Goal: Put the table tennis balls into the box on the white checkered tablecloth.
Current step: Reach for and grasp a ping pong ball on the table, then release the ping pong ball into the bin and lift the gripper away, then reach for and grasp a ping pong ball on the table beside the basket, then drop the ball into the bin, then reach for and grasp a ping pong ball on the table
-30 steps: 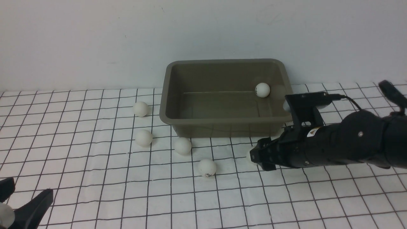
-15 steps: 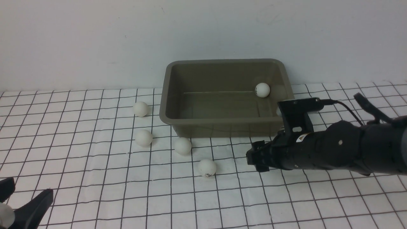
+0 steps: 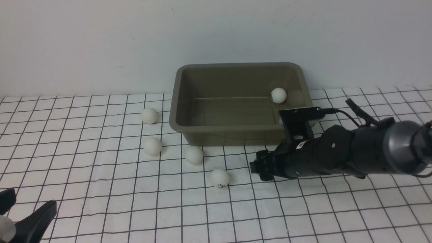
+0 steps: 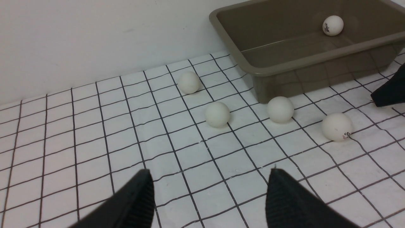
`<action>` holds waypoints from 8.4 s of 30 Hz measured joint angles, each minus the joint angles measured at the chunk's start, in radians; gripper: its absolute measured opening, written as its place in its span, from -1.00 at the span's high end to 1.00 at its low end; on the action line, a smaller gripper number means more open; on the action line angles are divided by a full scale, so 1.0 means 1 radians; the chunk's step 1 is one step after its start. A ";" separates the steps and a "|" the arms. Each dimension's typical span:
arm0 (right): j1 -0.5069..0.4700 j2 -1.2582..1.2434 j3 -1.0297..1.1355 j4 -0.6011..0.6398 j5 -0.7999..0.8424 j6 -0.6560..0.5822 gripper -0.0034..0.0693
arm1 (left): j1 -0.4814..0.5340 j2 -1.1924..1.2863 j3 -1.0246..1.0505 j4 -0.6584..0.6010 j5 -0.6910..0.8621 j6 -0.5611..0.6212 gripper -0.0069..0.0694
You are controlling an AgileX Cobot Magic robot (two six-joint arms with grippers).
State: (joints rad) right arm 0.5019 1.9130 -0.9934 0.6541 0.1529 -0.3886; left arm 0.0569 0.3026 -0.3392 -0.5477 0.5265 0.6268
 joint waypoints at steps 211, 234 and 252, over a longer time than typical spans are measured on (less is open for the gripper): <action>-0.117 -0.444 -0.554 -0.453 0.668 -0.026 -0.60 | -0.527 1.619 -0.960 -0.255 -0.416 0.679 -0.28; -0.117 -0.444 -0.554 -0.453 0.704 -0.049 -0.59 | -0.426 1.190 -0.942 -0.104 0.106 0.256 -0.27; -0.117 -0.444 -0.554 -0.453 0.700 -0.050 -0.59 | -0.386 1.224 -0.857 0.270 0.266 -0.253 -0.27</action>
State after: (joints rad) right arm 0.3853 1.4693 -1.5473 0.2016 0.8528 -0.4390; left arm -0.3288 1.5262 -1.1965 -0.2779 0.7922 0.3734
